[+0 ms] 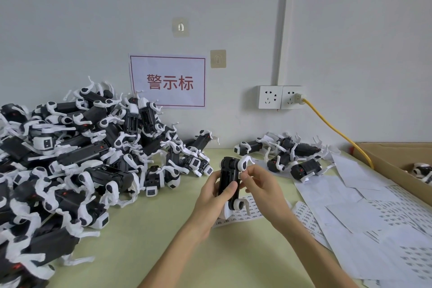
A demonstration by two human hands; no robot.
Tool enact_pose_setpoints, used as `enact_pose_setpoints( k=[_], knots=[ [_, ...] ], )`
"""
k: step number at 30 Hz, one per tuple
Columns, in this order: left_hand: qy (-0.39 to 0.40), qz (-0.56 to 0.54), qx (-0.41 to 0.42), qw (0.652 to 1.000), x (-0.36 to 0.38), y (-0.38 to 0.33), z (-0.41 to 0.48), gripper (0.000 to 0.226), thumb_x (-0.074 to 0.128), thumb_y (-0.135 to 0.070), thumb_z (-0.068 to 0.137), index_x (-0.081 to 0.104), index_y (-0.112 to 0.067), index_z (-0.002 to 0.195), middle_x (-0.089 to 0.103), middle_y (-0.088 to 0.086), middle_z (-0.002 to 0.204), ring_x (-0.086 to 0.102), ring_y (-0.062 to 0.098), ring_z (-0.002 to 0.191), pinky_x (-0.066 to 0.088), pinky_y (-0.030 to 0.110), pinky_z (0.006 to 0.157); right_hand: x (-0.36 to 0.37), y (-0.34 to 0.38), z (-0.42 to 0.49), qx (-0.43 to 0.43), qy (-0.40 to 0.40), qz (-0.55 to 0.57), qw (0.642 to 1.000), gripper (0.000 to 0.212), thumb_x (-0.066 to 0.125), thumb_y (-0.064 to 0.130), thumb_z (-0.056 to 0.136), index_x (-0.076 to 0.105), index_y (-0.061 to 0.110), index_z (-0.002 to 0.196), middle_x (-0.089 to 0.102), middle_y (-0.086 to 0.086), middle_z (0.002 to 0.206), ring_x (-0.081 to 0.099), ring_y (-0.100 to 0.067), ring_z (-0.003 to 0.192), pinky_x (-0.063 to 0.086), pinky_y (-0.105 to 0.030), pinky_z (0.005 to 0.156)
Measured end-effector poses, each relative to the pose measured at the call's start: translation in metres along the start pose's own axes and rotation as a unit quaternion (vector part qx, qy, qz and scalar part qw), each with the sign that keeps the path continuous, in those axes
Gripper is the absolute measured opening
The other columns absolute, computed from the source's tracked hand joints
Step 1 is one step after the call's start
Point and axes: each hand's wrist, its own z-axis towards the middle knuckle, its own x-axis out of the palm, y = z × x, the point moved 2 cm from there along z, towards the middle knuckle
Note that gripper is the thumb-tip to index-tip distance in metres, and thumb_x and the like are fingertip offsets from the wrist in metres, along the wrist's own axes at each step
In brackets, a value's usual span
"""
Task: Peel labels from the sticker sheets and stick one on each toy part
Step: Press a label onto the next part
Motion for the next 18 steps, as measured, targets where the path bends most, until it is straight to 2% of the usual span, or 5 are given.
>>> enact_pose_setpoints(
  k=[6,10,12,18],
  knots=[
    [-0.002,0.000,0.000,1.000,-0.0003,0.0005,0.0009,0.042,0.072,-0.037,0.089,0.062,-0.026,0.128,0.075,0.001,0.119,0.068,0.015,0.118,0.050,0.031,0.102,0.0016,0.0012,-0.0001,0.001,-0.008,-0.004,1.000,0.017,0.058,0.018,0.103,0.064,0.012,0.088,0.071,0.008,0.077,0.070,-0.007,0.075,0.050,-0.017,0.069],
    [-0.002,0.000,-0.005,1.000,-0.0010,-0.0001,-0.0004,0.035,0.071,-0.030,0.095,0.061,-0.025,0.128,0.076,-0.002,0.117,0.069,0.011,0.115,0.051,0.023,0.092,0.0026,0.0011,-0.0003,0.007,-0.014,-0.010,1.000,0.018,0.058,0.018,0.103,0.063,0.010,0.087,0.072,0.002,0.078,0.071,-0.009,0.076,0.051,-0.022,0.070],
    [-0.002,0.001,-0.005,1.000,-0.0007,-0.0010,-0.0005,0.035,0.071,-0.031,0.095,0.061,-0.025,0.128,0.076,-0.002,0.117,0.069,0.011,0.115,0.051,0.022,0.091,0.0028,0.0017,-0.0008,0.008,-0.015,-0.013,1.000,0.018,0.057,0.018,0.103,0.063,0.010,0.088,0.071,0.006,0.076,0.069,-0.005,0.074,0.053,-0.025,0.071],
    [0.001,-0.005,0.001,1.000,0.0000,-0.0011,0.0004,0.049,0.072,-0.038,0.086,0.060,-0.024,0.131,0.076,-0.001,0.118,0.069,0.013,0.117,0.050,0.033,0.103,0.0024,0.0027,-0.0010,0.011,-0.021,-0.006,1.000,0.017,0.058,0.015,0.103,0.064,0.008,0.089,0.071,0.005,0.076,0.068,-0.004,0.072,0.053,-0.022,0.069]
  ],
)
